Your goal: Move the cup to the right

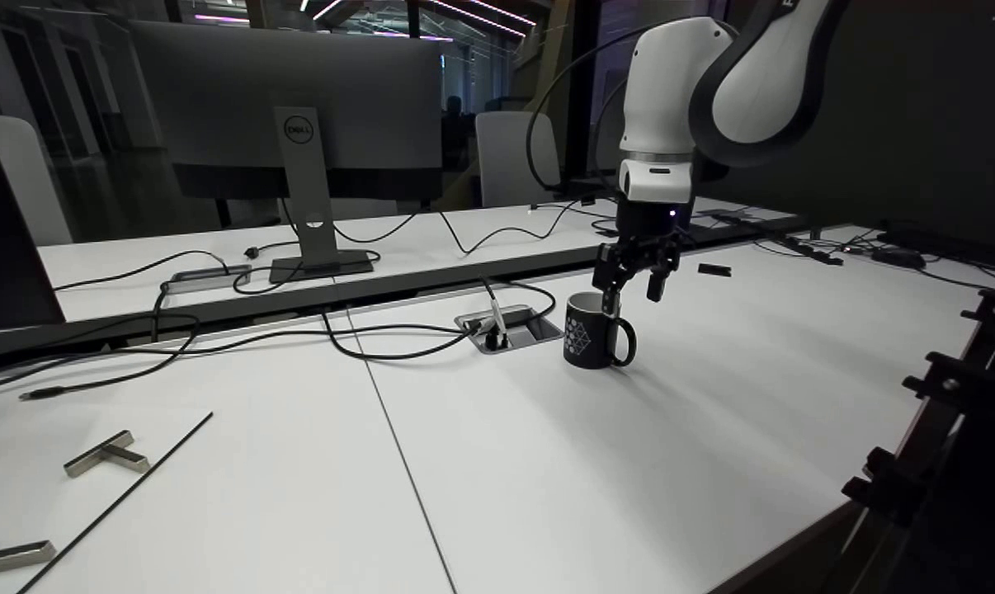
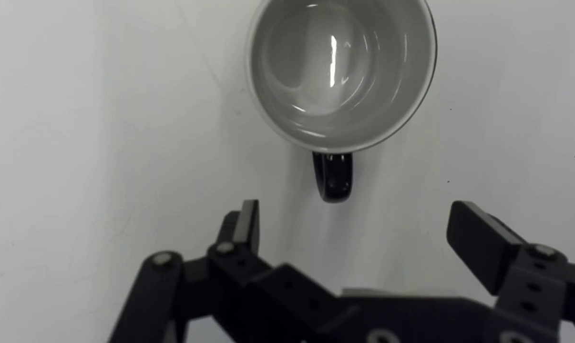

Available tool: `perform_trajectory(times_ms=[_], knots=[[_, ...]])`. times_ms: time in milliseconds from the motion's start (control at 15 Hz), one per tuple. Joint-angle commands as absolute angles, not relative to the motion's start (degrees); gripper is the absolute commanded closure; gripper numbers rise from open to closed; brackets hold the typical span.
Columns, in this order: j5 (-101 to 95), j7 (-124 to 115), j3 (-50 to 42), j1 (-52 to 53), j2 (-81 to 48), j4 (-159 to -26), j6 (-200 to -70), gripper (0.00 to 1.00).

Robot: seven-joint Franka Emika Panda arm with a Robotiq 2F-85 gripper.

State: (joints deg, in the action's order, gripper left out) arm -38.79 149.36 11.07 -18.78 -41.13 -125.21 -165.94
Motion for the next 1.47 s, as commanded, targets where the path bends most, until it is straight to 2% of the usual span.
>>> perform_trajectory(times_ms=[0,67,133,267,333,400,533,867,1067,1133,1200,1333,1400], knots=[[-41.47,149.36,13.01,-21.00,-42.62,-123.61,-165.76,0.10],[-41.75,149.36,13.38,-21.37,-42.84,-123.45,-165.70,0.20],[-42.11,149.36,13.95,-21.91,-43.19,-123.23,-165.52,0.34],[-42.77,149.36,14.79,-22.69,-43.83,-122.77,-165.26,0.27],[-42.99,149.36,15.18,-23.09,-44.11,-122.61,-165.17,0.30],[-43.22,149.36,15.53,-23.41,-44.40,-122.35,-164.99,0.28],[-43.69,149.36,16.10,-24.03,-44.99,-121.83,-164.84,0.31],[-44.83,149.36,17.45,-25.64,-46.55,-120.43,-164.12,0.29],[-45.75,149.36,18.66,-27.12,-48.14,-119.26,-163.35,0.41],[-46.03,149.36,19.07,-27.61,-48.58,-118.95,-163.07,0.41],[-46.28,149.36,19.45,-28.08,-49.06,-118.61,-162.77,0.63],[-46.72,149.36,20.25,-29.06,-49.85,-118.07,-162.25,0.68],[-46.94,149.36,20.60,-29.49,-50.20,-117.81,-162.00,0.76]])
